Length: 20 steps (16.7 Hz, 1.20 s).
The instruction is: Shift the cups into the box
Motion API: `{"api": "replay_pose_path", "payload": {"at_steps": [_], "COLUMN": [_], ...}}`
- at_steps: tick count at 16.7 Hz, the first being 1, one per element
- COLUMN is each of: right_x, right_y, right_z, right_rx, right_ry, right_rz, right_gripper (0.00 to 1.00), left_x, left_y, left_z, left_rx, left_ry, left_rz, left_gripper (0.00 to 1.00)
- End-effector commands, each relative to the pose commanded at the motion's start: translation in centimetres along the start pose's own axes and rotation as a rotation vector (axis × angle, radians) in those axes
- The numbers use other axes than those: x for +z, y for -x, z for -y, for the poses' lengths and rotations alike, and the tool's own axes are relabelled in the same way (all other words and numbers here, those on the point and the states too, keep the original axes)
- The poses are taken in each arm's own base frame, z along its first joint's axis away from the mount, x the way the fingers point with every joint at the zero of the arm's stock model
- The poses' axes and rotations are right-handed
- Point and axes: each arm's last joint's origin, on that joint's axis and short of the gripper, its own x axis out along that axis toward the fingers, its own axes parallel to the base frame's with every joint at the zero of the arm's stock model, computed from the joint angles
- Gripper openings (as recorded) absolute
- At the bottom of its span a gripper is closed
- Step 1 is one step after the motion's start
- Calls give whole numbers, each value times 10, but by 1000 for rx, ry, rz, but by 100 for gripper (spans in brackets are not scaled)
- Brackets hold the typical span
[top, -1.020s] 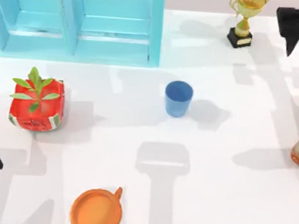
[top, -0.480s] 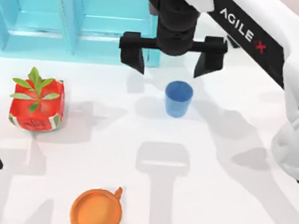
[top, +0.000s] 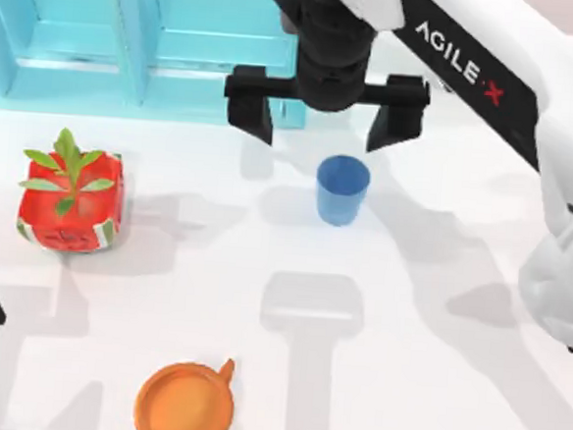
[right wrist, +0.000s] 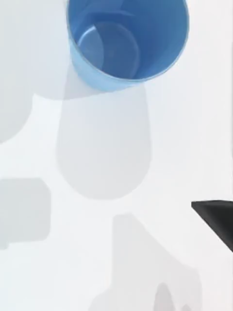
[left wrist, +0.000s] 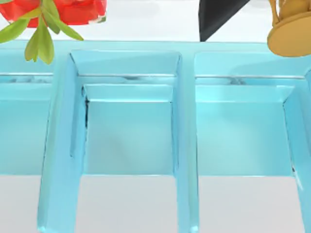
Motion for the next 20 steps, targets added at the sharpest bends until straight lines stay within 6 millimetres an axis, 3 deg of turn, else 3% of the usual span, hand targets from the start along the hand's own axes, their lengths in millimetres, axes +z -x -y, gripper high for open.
{"api": "replay_pose_path", "payload": {"at_steps": [8,14,20], "right_x": [0,-2,-2], "right_y": [-82,-91,-91], "right_z": [-1,0,0], "right_rx": [1,1,1], "right_ry": [0,0,0], "right_rz": [2,1,1], "right_gripper": [100,100,55], "left_x": [0,0,0], "left_y": [0,0,0], "left_z": [0,0,0], "left_rx": [0,0,0], "left_ry": [0,0,0], "left_rz": [0,0,0], "left_gripper": [100,100,100]}}
